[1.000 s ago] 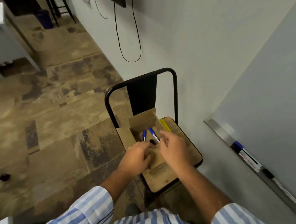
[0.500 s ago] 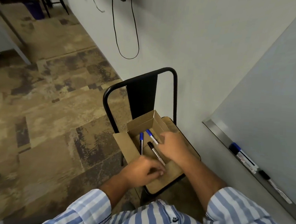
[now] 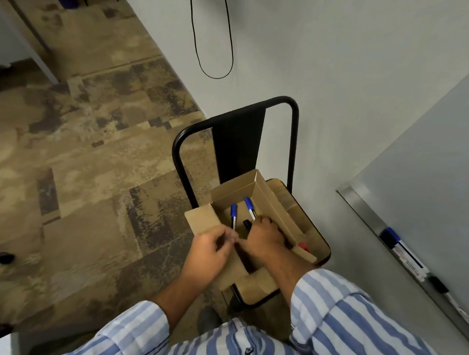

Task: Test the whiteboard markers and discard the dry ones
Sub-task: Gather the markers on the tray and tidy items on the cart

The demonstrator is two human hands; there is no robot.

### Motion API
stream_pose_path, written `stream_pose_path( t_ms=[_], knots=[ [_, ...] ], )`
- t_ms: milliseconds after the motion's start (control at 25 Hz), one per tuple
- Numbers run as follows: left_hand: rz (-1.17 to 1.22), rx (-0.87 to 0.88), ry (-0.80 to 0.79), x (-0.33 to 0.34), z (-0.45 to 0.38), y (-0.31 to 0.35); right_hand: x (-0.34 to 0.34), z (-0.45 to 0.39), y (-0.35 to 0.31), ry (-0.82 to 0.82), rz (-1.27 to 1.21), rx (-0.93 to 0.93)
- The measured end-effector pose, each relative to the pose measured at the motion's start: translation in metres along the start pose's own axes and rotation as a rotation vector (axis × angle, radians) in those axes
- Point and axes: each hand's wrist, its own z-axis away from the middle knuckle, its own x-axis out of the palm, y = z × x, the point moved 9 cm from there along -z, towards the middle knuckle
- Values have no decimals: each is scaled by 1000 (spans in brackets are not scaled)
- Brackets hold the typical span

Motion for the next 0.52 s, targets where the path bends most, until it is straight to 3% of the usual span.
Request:
stream_pose_path(
  t_ms=[80,160,440,520],
  knots=[
    [226,-227,107,-16,-7,-29,10,-8,-4,48,76,0],
    [310,-338,65,-14,-12,-43,20,-16,-9,70,95,13],
    [301,-393,0,-3,-15,-55,27,-29,-10,105,37,65],
    [275,-398,-9,-5,-17,-54,23,-32,-2,97,-80,63]
  ],
)
